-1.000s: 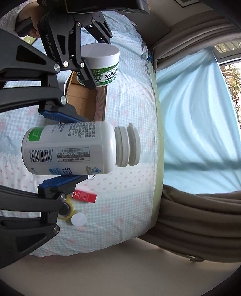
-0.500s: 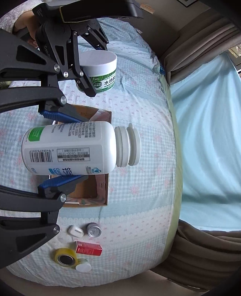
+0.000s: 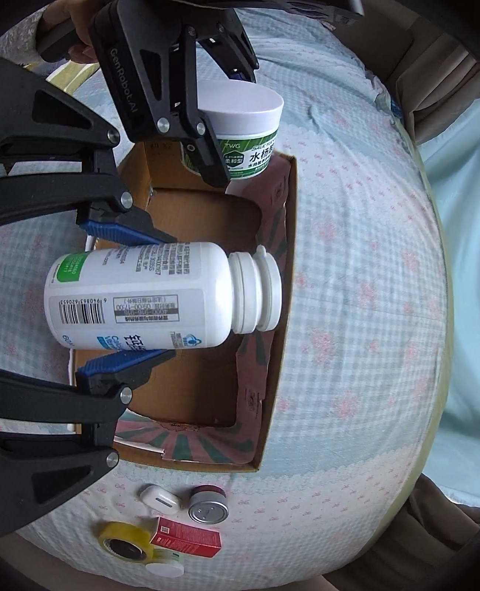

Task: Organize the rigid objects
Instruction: 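Carry the lid and pill bottle over the cardboard box with both tools, then open both tools to drop lid and bottle into the box, lift away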

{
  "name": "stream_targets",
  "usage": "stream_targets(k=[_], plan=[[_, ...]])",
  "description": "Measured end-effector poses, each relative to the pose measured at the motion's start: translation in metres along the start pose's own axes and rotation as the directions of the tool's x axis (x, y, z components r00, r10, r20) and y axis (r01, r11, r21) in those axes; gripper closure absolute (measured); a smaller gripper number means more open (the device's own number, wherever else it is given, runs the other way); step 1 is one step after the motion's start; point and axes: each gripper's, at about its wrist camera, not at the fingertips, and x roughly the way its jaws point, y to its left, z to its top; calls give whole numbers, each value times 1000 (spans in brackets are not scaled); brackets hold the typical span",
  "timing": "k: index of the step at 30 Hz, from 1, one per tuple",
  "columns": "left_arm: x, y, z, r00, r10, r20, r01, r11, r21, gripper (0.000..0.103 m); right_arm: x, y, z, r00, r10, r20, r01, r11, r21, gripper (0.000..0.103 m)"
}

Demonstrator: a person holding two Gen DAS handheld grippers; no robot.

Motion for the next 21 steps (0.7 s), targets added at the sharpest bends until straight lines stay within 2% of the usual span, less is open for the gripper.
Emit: stream_targets(k=[4, 7, 13, 16, 17, 18, 19, 20, 21], plan=[[42, -7, 1, 996, -41, -82, 41, 999, 3, 35, 34, -3, 2, 998, -5, -59, 1, 998, -65, 57], [63, -12, -3, 990, -46, -130, 48, 999, 7, 35, 54, -7, -3, 994, -7, -105, 0, 998, -62, 57], [66, -15, 7, 990, -27, -141, 32, 999, 35, 35, 67, -14, -10, 993, 4, -120, -9, 999, -38, 57], [59, -18, 19, 993, -12, -121, 20, 998, 65, 35, 66, -18, -6, 996, -3, -93, 1, 1000, -22, 56], [56, -19, 22, 994, -10, -109, 18, 997, 71, 30, 66, -19, -5, 997, -2, -82, 1, 1000, -22, 56], [51, -20, 25, 995, -19, -96, 26, 997, 76, 9, 66, -20, -5, 997, 12, -73, -14, 1000, -26, 55], [46, -21, 27, 996, -21, -81, 27, 996, 80, 1, 66, -20, -6, 997, 25, -74, -27, 999, -32, 37], [41, -21, 28, 998, -17, -60, 22, 996, 81, 0, 66, -20, -7, 996, 26, -88, -30, 999, -43, 0], [40, -22, 28, 998, -9, -58, 14, 996, 84, 0, 66, -20, -10, 996, 26, -81, -31, 998, -57, 0]])
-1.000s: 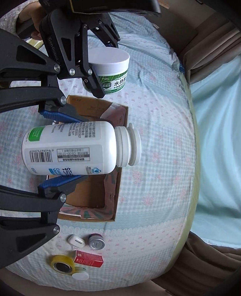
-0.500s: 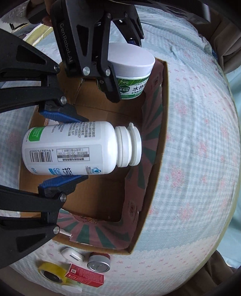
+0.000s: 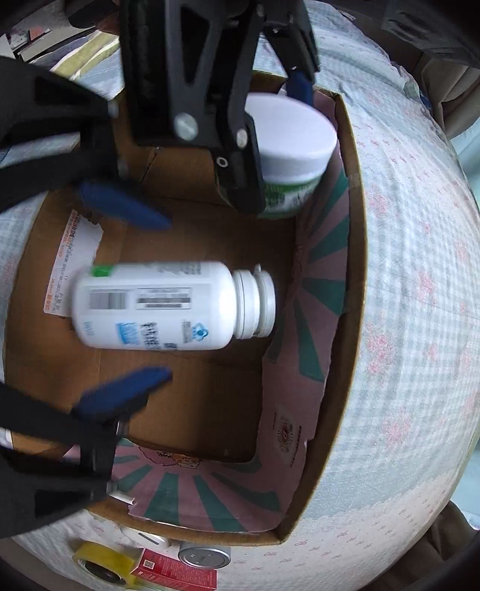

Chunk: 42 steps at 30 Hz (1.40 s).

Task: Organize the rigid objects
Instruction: 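Open both tools to drop lid and bottle into the box, lift away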

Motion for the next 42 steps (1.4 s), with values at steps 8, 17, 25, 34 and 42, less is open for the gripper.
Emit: stream_targets(k=[8, 17, 25, 34, 42], plan=[[1, -4, -9, 999, 33, -29, -33, 999, 2, 0, -8, 1, -15, 999, -2, 43, 3, 1000, -22, 0], [-50, -6, -26, 997, 68, 27, -68, 997, -23, 0, -37, 6, -25, 1000, 10, 5, -9, 1000, -27, 0], [-149, -12, -64, 989, 41, 139, -35, 998, -47, 0, -121, 21, -62, 993, 7, 114, -9, 1000, 16, 0], [-242, -59, -117, 945, 85, 317, -84, 996, -16, 0, -211, 28, -120, 972, -59, 227, 31, 992, 126, 0], [-273, -129, -142, 910, 65, 410, -65, 998, -13, 0, -268, -4, -190, 938, -198, 284, 131, 963, 236, 0]])
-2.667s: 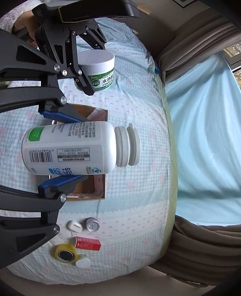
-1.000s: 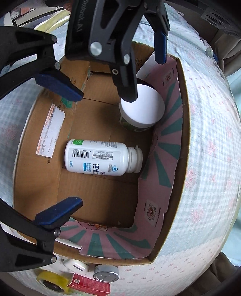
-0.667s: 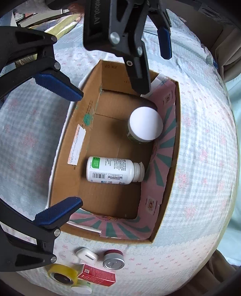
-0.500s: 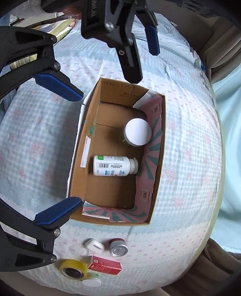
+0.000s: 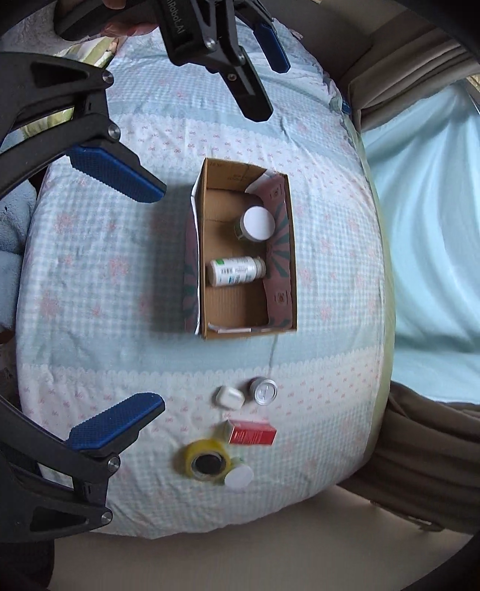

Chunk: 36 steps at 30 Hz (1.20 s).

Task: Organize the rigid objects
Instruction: 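Open both tools to drop lid and bottle into the box, lift away, then grasp the silver tin with left tool while right tool grasps the yellow tape roll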

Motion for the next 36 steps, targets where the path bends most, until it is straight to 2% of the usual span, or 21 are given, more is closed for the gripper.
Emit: stream_targets(k=[3, 6, 10, 16, 18, 22, 26, 31, 34, 36], plan=[[-4, -32, -3, 999, -38, 16, 39, 999, -19, 0, -18, -34, -14, 999, -27, 31, 25, 999, 43, 0], [1, -67, -5, 999, -46, 21, 46, 999, -27, 0, -30, -71, -28, 997, -46, 62, 40, 996, 83, 0], [12, -115, -4, 999, -20, 30, 21, 999, -34, 0, -34, -124, -42, 994, -46, 98, 35, 994, 106, 0], [40, -190, 3, 998, 47, 48, -44, 996, -76, 0, -19, -200, -46, 990, -26, 136, 20, 999, 47, 0], [59, -212, 6, 997, 78, 24, -75, 994, -82, 0, -9, -220, -44, 989, -4, 145, 2, 1000, 16, 0], [94, -241, 13, 997, 75, -12, -76, 991, -111, 0, 14, -249, -37, 988, 14, 153, -12, 1000, -17, 0], [136, -257, 15, 996, 93, -12, -94, 986, -136, 0, 42, -268, -36, 983, 33, 182, -38, 999, 25, 0], [222, -262, 7, 991, 130, 1, -129, 982, -137, 0, 110, -283, -44, 976, -22, 218, 3, 996, 88, 0], [276, -261, -1, 988, 154, 7, -153, 982, -109, 0, 153, -290, -49, 969, -67, 237, 43, 994, 104, 0], [308, -260, -3, 987, 163, 14, -161, 984, -78, 0, 180, -292, -51, 968, -67, 242, 41, 993, 111, 0]])
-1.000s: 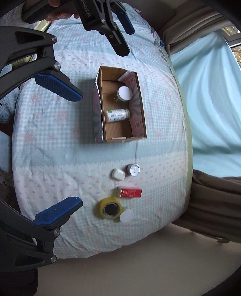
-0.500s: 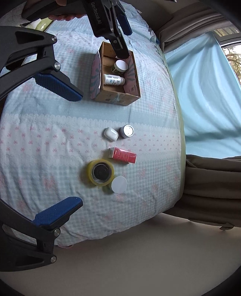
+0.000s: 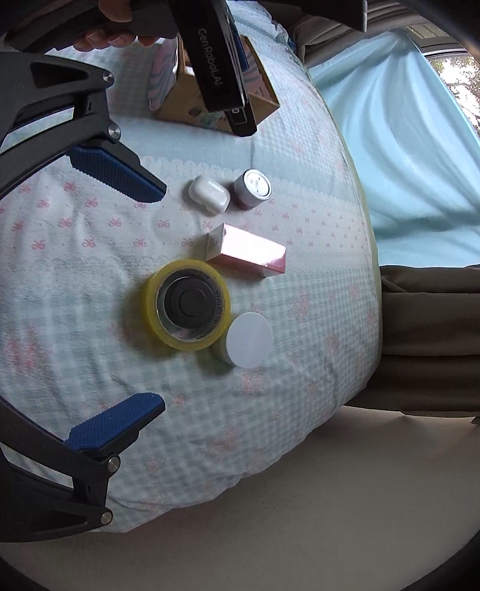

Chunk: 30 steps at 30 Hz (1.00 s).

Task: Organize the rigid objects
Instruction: 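Grasp the silver tin with left tool while right tool grasps the yellow tape roll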

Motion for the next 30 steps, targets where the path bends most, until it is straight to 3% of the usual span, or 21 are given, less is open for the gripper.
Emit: stream_targets(k=[6, 14, 22, 26, 30], plan=[[78, -3, -6, 1000, 0, -22, 0, 1000, 16, 0, 61, -2, -18, 1000, -29, 7, 29, 1000, 12, 0], [126, -3, 11, 1000, -27, 9, 26, 998, 53, 1, 99, 1, -15, 997, -63, 38, 63, 998, 0, 0], [141, 1, 22, 995, -103, 1, 103, 994, 47, 28, 117, -1, -6, 991, -121, 50, 120, 992, 24, 0], [140, -3, 26, 994, -111, 5, 111, 991, 74, 49, 116, 2, -5, 990, -123, 61, 123, 992, 4, 6], [139, 0, 26, 993, -120, 10, 120, 991, 65, 52, 115, 2, -5, 991, -125, 55, 124, 992, 11, 6]])
